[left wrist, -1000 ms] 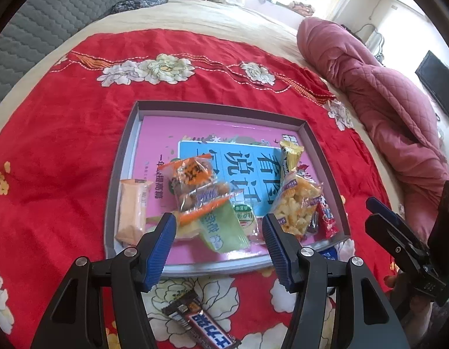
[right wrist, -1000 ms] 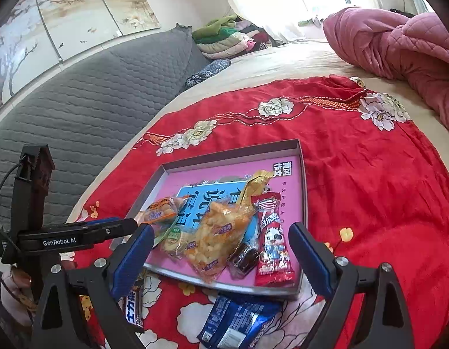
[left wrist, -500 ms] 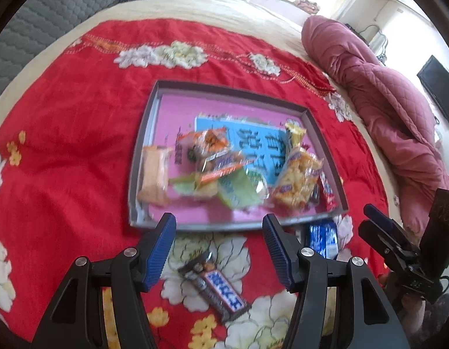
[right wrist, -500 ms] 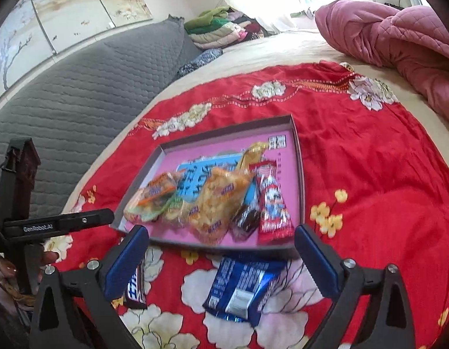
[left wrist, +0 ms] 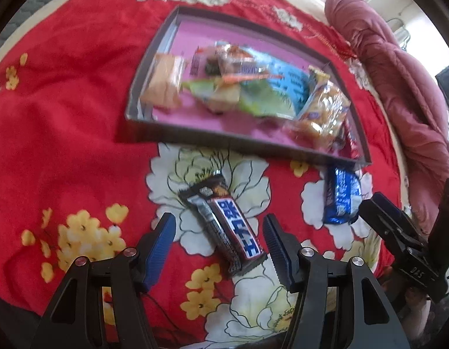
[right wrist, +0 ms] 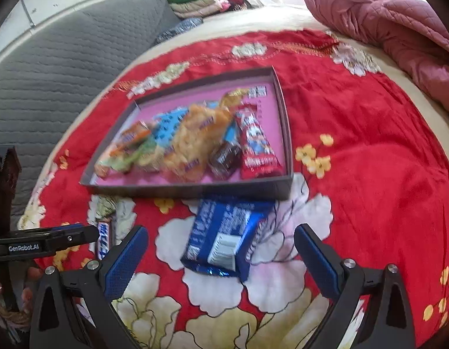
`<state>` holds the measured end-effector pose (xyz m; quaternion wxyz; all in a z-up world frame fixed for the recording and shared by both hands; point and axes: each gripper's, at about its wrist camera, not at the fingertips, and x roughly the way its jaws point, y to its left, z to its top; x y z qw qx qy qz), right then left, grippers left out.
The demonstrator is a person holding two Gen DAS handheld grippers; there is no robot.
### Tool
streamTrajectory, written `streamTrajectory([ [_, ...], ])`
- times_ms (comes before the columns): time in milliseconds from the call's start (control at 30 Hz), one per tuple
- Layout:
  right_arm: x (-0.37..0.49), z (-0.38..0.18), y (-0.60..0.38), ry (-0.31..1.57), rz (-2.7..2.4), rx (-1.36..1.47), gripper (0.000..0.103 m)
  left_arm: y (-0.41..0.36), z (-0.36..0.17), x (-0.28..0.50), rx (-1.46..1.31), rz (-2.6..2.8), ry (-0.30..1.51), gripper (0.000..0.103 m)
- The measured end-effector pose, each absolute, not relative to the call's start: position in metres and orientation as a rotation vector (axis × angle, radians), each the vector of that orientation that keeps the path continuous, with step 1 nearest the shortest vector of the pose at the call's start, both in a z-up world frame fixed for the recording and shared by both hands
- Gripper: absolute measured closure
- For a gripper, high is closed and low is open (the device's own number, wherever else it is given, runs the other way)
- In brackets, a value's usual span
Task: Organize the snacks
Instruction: 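Grasp the dark chocolate bar with the left tool while the right tool grasps the blue biscuit packet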
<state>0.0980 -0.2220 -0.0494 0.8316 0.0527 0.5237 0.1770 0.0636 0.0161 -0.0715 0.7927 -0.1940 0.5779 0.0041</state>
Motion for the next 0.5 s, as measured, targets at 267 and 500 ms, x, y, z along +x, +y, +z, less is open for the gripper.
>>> streamTrajectory([
  [267,0.103,-0.071,-0.209,1.159,0.322,0.035,0.002,-0.001,-0.085,0.066,-0.358,0.041,1.252,0.039],
  [500,0.112,-0.096,-0.19,1.188,0.24,-0.12,0.0,-0.009,-0.089,0.069,-0.29,0.078,1.232,0.039],
])
